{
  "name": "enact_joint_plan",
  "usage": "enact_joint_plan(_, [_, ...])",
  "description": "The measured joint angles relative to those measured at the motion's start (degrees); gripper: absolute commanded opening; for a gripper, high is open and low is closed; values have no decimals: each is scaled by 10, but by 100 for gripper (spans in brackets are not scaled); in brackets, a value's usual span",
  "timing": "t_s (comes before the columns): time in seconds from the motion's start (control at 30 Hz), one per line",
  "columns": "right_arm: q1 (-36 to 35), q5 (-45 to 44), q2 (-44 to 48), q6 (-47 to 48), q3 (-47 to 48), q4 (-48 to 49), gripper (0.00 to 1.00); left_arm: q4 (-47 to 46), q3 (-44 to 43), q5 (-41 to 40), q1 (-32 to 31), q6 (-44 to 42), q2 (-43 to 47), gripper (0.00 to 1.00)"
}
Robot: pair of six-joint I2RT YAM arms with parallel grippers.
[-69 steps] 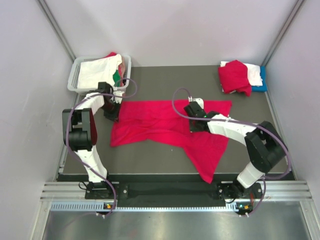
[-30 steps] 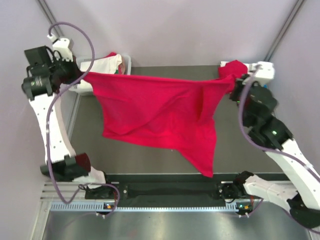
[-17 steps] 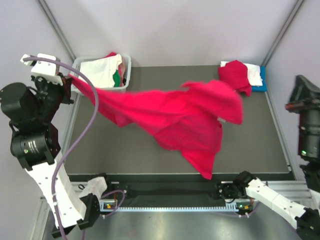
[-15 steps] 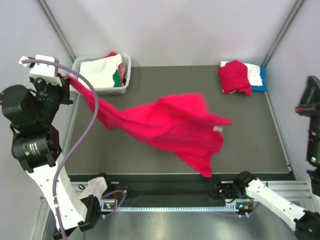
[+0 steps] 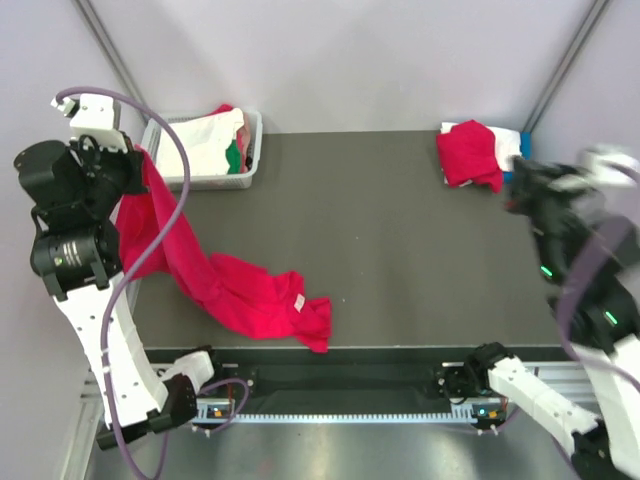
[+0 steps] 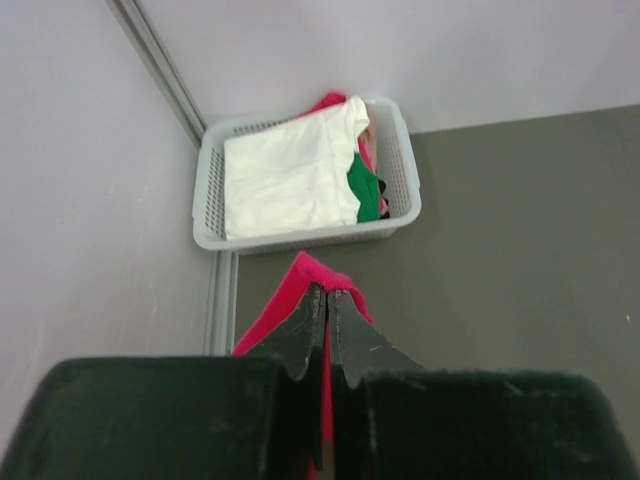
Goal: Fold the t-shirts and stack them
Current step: Flatten the tshirt out
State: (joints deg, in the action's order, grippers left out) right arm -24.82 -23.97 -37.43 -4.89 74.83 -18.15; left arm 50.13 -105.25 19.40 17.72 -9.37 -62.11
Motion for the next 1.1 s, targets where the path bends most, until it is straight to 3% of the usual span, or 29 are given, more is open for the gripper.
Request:
enact_joint_plan(0.03, [0, 18, -36, -19, -17, -18, 41, 1, 8, 0, 0, -2, -4, 0])
enact_joint_plan(0.13, [-9, 84, -189, -63, -33, -59, 88, 7, 27, 3, 0, -6, -12, 0])
enact_joint_plan(0.17, [-16, 95, -229, -74, -40, -62, 99, 9, 31, 5, 0, -8, -12, 0])
enact_joint_plan(0.23, [-44, 107, -326, -85, -74, -74, 100, 9, 40, 9, 0, -10, -12, 0])
enact_joint_plan(0.3, [-63, 113, -365, -90, -100, -105, 100, 9, 47, 12, 0, -13, -13, 0])
enact_joint_plan(0.43, [-68, 122, -363, -97, -97, -130, 100, 9, 62, 21, -6, -24, -28, 0])
enact_joint_plan(0.63, [-104, 156, -377, -97, -75, -103, 100, 10, 109, -11, -69, -47, -55, 0])
enact_joint_plan(0.9, [-254, 183, -532, -87, -42, -115, 100, 14, 186, -39, -88, -58, -37, 0])
enact_joint_plan(1.1, [-304, 217, -607, -89, 4, -115, 100, 14, 176, -51, -91, -65, -25, 0])
